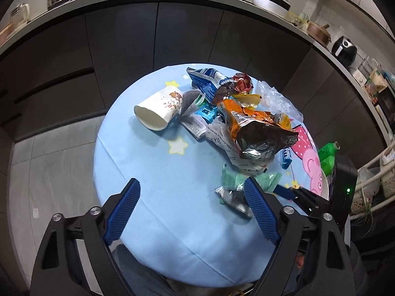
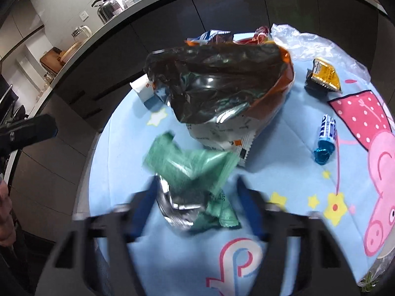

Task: Collect trash
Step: 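Grasp the green wrapper with the right tool while the left tool grasps the orange chip bag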

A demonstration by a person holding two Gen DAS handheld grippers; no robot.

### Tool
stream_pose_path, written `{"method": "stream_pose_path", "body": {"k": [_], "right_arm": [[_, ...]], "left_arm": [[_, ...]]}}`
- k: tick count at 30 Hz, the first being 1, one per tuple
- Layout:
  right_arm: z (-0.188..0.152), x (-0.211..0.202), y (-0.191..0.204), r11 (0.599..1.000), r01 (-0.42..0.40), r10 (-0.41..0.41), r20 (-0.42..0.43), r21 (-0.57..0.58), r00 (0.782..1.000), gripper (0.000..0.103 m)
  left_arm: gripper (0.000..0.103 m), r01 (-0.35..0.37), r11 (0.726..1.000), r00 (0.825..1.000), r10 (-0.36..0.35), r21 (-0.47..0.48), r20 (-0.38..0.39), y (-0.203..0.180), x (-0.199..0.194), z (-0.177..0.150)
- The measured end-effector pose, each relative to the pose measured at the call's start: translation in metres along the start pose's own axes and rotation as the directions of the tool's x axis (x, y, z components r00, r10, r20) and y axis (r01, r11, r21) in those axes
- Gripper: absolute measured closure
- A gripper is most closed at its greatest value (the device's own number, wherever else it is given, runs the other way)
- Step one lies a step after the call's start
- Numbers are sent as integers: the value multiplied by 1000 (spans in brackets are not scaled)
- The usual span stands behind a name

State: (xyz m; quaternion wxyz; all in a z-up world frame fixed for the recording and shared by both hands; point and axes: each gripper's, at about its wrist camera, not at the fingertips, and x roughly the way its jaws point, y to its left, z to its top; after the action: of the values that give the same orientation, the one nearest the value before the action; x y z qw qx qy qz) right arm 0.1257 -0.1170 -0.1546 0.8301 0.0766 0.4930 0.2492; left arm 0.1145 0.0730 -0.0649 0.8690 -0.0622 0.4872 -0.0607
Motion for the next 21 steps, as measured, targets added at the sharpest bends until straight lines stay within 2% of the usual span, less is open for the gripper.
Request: {"method": "stream_pose_path", "body": {"k": [2,3,5,11,15,18,21], "right_arm": [[-3,2,-3,1000,-17,18,-16,11,1000,96],[-5,-1,-4,1000,-23,23,-11,16,1000,98],[-8,-7,-5,1000,-5,5,1,5,1000,98],[-19,-29,-9,1000,9,-9,17,13,1000,99],[-21,-40,-14,999,21,-22,40,35,999,99],[-25,-49,-20,998,36,-38,48,47,998,99],[-28,-58,-27,997,46,-50,63,61,997,99]], "left_arm": [[30,11,999,1000,-10,35,-11,-8,9,6],[32,15,999,1000,-14,48,-15,-12,13,8],[33,37,997,999,-35,70,-26,-21,24,15],[33,34,993,998,-27,113,-62,-41,58,35],[34,27,994,997,-19,110,-73,-48,82,51],[47,18,994,995,-7,110,-100,-51,102,59],[75,28,995,987,-13,95,-159,-51,120,63]]}}
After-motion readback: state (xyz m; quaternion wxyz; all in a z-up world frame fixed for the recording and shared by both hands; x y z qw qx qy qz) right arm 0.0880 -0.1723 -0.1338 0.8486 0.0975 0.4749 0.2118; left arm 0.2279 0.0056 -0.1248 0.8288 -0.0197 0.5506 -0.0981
